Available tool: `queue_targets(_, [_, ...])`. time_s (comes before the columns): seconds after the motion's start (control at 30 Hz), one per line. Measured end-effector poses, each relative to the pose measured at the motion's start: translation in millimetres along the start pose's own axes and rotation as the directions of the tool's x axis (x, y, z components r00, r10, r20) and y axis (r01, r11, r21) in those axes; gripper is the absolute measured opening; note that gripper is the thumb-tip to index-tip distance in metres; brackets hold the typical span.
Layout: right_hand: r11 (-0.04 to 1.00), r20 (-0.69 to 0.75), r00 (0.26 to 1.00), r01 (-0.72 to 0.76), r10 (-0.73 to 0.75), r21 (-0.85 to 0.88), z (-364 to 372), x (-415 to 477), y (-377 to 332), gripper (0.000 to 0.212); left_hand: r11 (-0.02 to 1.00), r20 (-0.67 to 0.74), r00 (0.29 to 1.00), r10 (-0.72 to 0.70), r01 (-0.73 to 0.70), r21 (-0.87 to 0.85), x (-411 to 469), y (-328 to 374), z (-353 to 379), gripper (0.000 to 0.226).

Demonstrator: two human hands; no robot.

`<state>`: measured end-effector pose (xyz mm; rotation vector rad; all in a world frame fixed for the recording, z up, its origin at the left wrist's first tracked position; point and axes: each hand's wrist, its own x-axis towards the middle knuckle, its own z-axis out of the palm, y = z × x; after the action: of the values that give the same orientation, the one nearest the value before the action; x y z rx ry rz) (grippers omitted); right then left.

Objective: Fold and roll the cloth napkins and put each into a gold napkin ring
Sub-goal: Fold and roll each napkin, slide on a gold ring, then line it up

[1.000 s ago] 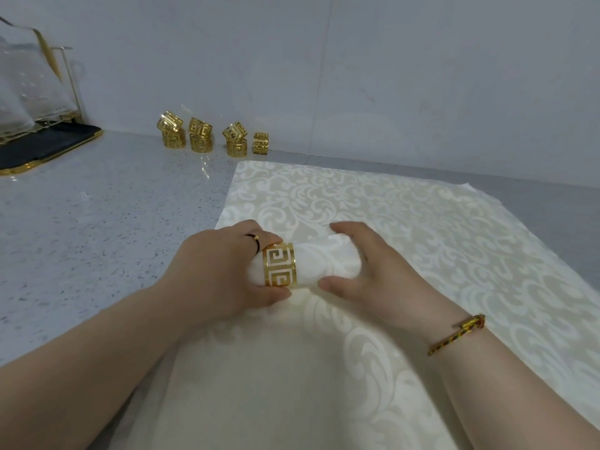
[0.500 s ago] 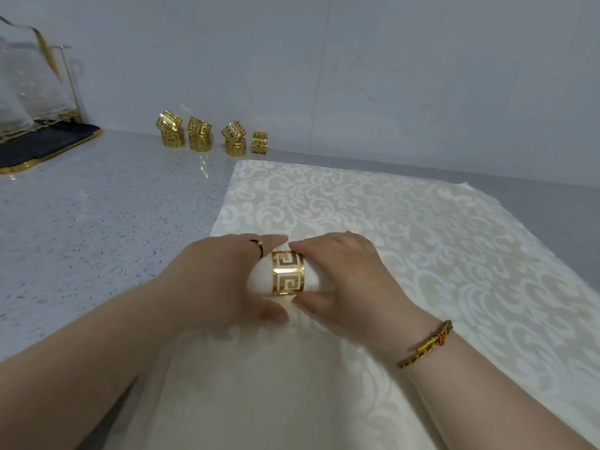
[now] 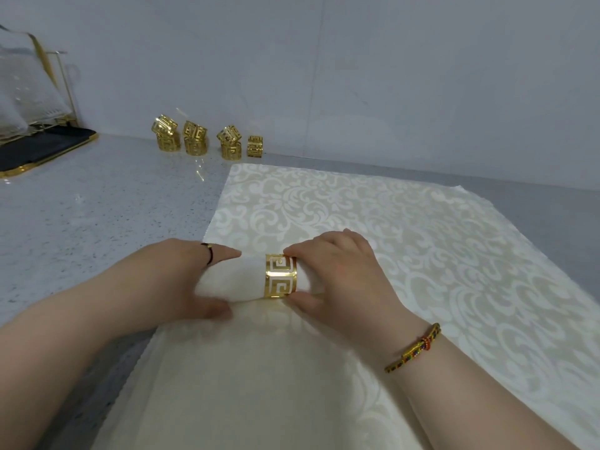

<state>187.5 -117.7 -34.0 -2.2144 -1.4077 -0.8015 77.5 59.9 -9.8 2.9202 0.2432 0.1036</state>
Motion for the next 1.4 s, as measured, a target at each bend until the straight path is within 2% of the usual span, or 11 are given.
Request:
queue_targets(0.1, [1.0,-0.015,1.0,0.004,-0.003,0.026,3,-3,4,0.048,1.0,0.015,1.0,0.018,-0.018,-0.018,-2,-4,-1,0.084])
queue_targets(0.3, [0.999,-0.011,0.999,0.047,-0.047,0.001,7,-4,-6,0.052,0.991,-0.015,0.998,0.061,-0.063,-0.122,-9,0,-5,0.06])
queue_targets(0.47, [0.988,-0.076,0.992,0.094,-0.104,-0.123,6,-3,-9,0.042,0.998,-0.176,0.984,0.01,-0.02,-0.054,-21,5,8,0.06])
queue_targets(0.67, [0.985,-0.135,0.983,0.107,-0.126,-0.136,11,-3,-18,0.054,0.995,-0.304,0.949,-0.078,0.057,-0.077,-43,12,8,0.056])
queue_targets(0.73, [0.982,-0.13,0.982,0.12,-0.139,-0.143,9,-1,-23,0.051,0.99,-0.308,0.945,-0.108,0.075,-0.118,-50,7,9,0.051])
queue_targets(0.83, [0.972,-0.094,0.975,0.187,-0.202,-0.143,8,7,-39,0.04,0.989,-0.28,0.957,-0.071,0.03,-0.148,-64,-6,6,0.04])
queue_targets(0.9, [0.957,-0.051,0.965,0.245,-0.255,-0.153,11,18,-56,0.035,0.984,-0.271,0.96,-0.069,0.022,-0.175,-77,-19,2,0.043])
queue_targets(1.03, [0.935,-0.001,0.951,0.305,-0.31,-0.181,23,49,-92,0.033,0.972,-0.274,0.946,-0.173,0.119,-0.202,-102,-50,-8,0.05])
queue_targets(1.23, [0.872,0.223,0.898,0.427,-0.379,-0.239,57,113,-169,0.025,0.912,-0.38,0.836,-0.396,0.312,-0.265,-136,-115,-23,0.047])
queue_targets(1.37, [0.895,0.203,0.896,0.425,-0.394,-0.137,72,155,-215,0.032,0.866,-0.44,0.747,-0.498,0.404,-0.293,-146,-151,-38,0.047])
queue_targets(1.4, [0.9,0.278,0.881,0.423,-0.382,-0.103,77,163,-223,0.033,0.857,-0.458,0.725,-0.515,0.425,-0.292,-146,-160,-42,0.047])
